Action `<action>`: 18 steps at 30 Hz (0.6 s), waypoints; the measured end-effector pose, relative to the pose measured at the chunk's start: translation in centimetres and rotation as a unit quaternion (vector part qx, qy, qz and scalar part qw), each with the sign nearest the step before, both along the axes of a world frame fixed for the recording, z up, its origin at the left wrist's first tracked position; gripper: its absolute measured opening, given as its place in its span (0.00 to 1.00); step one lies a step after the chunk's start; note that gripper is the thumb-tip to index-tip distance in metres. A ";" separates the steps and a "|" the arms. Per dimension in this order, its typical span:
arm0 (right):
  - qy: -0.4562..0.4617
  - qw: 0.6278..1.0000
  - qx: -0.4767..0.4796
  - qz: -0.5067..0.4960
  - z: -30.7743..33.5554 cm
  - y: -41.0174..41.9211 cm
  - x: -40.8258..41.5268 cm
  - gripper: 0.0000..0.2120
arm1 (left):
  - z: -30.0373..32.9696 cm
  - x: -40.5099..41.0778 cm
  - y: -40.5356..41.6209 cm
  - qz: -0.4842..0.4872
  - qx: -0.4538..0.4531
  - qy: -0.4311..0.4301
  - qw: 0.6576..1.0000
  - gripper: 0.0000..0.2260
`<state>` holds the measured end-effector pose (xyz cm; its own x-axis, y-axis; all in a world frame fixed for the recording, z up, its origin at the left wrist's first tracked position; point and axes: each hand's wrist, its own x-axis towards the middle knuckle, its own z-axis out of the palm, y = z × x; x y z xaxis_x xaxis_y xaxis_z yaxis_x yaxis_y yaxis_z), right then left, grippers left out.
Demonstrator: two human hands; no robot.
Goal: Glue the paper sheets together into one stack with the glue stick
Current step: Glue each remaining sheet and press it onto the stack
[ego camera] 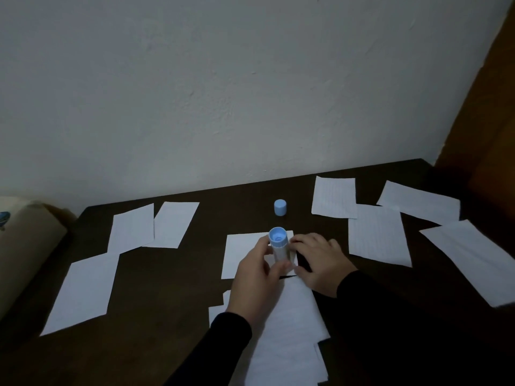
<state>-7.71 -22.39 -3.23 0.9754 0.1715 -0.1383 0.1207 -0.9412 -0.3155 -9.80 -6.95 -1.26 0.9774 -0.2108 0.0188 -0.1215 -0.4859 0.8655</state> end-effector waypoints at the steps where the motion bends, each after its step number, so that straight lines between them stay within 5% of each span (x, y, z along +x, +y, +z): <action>1: 0.003 1.000 0.001 -0.002 0.0 0.1 -0.1 0.25 | 0.1 0.0 0.0 -0.006 0.010 -0.004 1.000 0.15; 18: 0.036 0.999 -0.012 -0.023 0.0 0.8 0.3 0.27 | 0.7 1.3 5.1 0.044 0.136 -0.009 0.990 0.17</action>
